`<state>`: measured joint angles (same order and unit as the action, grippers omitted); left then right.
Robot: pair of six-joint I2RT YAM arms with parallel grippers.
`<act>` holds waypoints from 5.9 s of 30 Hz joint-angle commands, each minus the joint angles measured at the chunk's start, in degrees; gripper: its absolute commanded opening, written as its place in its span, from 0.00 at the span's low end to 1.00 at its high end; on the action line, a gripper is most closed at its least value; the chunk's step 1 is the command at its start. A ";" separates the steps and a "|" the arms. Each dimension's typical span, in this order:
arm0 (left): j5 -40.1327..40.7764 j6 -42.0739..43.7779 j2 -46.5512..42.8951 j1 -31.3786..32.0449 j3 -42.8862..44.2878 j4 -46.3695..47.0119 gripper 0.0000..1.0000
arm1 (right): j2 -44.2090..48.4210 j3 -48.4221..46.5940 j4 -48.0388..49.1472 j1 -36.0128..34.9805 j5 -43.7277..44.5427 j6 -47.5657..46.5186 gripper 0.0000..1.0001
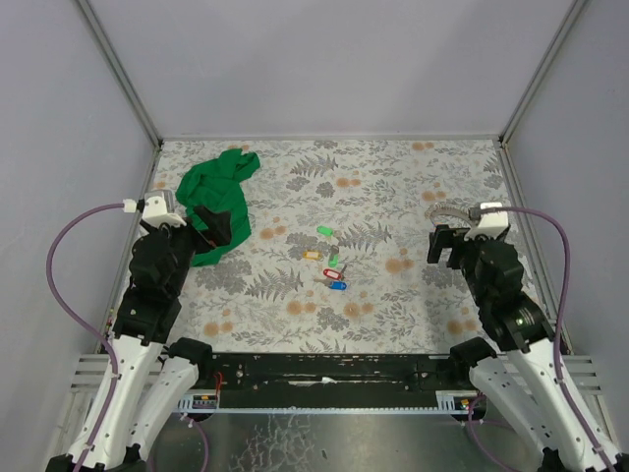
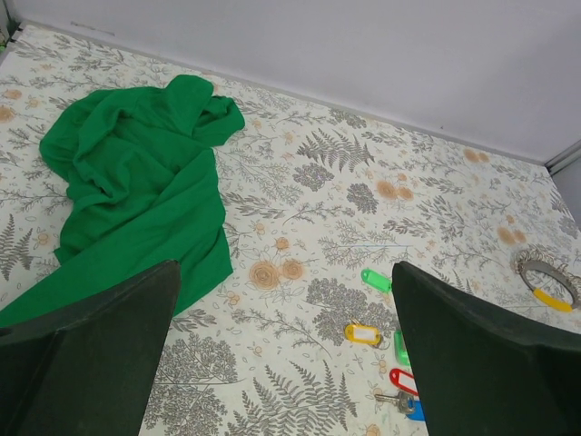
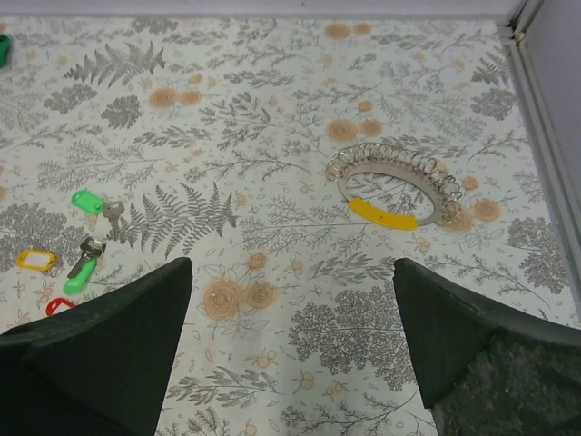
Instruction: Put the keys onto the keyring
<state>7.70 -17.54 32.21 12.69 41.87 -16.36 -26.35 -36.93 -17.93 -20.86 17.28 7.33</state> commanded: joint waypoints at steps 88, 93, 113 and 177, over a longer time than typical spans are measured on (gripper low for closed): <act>-8.93 4.09 0.58 5.34 -3.41 1.44 1.00 | -65.42 -27.09 -7.04 13.86 -13.78 -2.92 0.82; -9.56 4.35 0.66 5.69 -3.41 1.51 1.00 | -69.30 -27.76 -5.81 16.97 -17.08 -3.55 0.82; -20.19 -1.84 4.78 5.86 -3.58 5.45 1.00 | -75.79 -24.20 -3.49 17.70 -24.85 -1.58 0.46; -23.22 -51.60 54.01 18.67 -13.10 84.46 0.52 | -45.82 6.09 61.65 2.80 -48.09 46.96 0.00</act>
<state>-19.00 -69.34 85.03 30.63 26.46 61.01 -74.08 -30.87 38.39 -16.93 -32.21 53.08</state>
